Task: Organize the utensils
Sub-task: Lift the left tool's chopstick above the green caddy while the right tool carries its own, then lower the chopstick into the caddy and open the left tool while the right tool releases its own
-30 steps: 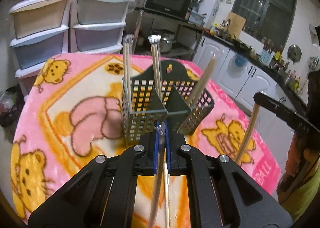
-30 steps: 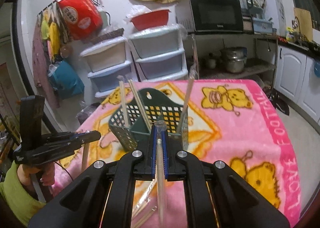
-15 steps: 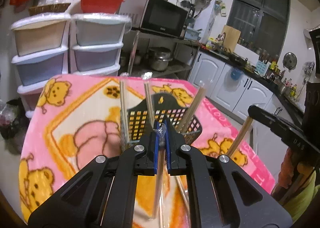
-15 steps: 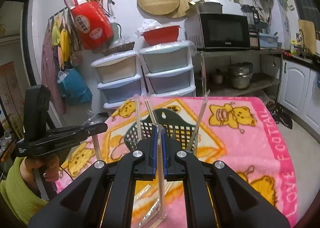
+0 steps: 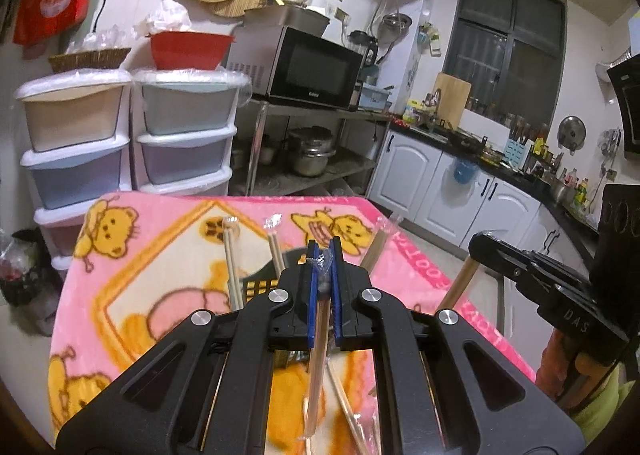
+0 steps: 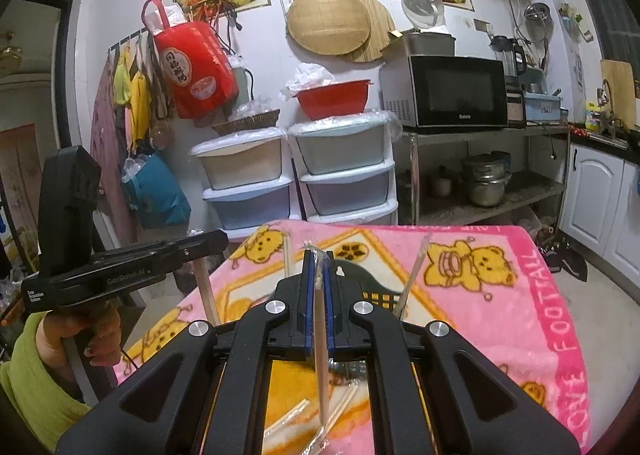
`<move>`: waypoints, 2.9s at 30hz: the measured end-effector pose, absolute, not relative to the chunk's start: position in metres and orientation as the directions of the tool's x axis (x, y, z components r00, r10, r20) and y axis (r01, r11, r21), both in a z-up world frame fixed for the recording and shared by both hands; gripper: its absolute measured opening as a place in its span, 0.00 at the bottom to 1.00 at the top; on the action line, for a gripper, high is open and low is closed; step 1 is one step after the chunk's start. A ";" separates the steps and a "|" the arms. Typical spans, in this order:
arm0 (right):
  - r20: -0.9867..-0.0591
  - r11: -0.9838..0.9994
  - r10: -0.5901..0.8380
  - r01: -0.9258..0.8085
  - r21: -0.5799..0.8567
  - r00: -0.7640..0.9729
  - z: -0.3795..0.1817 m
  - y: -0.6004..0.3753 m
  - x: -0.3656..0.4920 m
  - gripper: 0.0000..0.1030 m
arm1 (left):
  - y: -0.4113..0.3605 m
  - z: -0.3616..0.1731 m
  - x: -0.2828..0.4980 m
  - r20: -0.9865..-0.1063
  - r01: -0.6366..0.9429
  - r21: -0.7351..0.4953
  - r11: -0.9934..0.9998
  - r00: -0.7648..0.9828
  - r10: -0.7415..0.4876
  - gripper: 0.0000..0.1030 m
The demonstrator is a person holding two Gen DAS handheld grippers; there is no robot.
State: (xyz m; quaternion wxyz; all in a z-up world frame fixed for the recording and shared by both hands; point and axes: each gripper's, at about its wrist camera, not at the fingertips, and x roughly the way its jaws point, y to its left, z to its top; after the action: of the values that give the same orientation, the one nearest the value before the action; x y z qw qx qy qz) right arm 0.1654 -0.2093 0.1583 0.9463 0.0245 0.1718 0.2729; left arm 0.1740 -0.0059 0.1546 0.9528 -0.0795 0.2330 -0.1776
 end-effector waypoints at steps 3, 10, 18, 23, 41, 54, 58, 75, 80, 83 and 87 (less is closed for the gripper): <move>-0.292 0.853 0.521 -0.506 0.132 0.802 0.167 -0.209 0.166 0.04 | -0.007 0.162 0.176 -0.402 0.301 -0.235 0.924 0.835 -0.375 0.03; -0.249 0.862 0.506 -0.496 0.106 0.826 0.185 -0.209 0.172 0.04 | -0.003 0.181 0.181 -0.359 0.292 -0.238 0.926 0.860 -0.364 0.03; -0.198 0.876 0.481 -0.478 0.067 0.854 0.205 -0.206 0.182 0.04 | 0.005 0.202 0.190 -0.317 0.274 -0.255 0.927 0.882 -0.348 0.03; -0.167 0.884 0.465 -0.464 0.051 0.869 0.217 -0.204 0.188 0.04 | 0.011 0.219 0.196 -0.276 0.253 -0.261 0.932 0.905 -0.323 0.03; -0.115 0.906 0.423 -0.417 0.078 0.899 0.216 -0.213 0.220 0.04 | 0.010 0.206 0.227 -0.265 0.168 -0.243 0.955 0.936 -0.231 0.03; -0.172 0.912 0.409 -0.393 0.119 0.896 0.176 -0.212 0.250 0.05 | 0.005 0.167 0.251 -0.315 0.132 -0.237 0.963 0.927 -0.204 0.03; -0.199 0.914 0.404 -0.387 0.117 0.893 0.163 -0.208 0.256 0.04 | 0.003 0.154 0.257 -0.341 0.127 -0.234 0.964 0.918 -0.203 0.03; -0.279 0.923 0.384 -0.363 0.124 0.880 0.123 -0.194 0.275 0.05 | -0.002 0.116 0.269 -0.398 0.116 -0.203 0.972 0.897 -0.191 0.03; -0.292 0.927 0.376 -0.353 0.129 0.879 0.117 -0.195 0.275 0.05 | -0.003 0.109 0.269 -0.407 0.115 -0.200 0.973 0.893 -0.190 0.03; -0.298 0.929 0.371 -0.349 0.125 0.880 0.113 -0.195 0.272 0.05 | -0.004 0.105 0.269 -0.415 0.117 -0.200 0.973 0.889 -0.193 0.03; -0.315 0.932 0.362 -0.337 0.133 0.877 0.108 -0.198 0.270 0.23 | -0.004 0.102 0.269 -0.422 0.116 -0.198 0.973 0.886 -0.191 0.03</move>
State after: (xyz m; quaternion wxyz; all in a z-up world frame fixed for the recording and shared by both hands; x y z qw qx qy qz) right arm 0.2705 -0.1982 0.1083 0.9681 0.0369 0.1695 0.1807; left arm 0.2685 -0.0038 0.1016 0.9675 -0.0840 0.2248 -0.0792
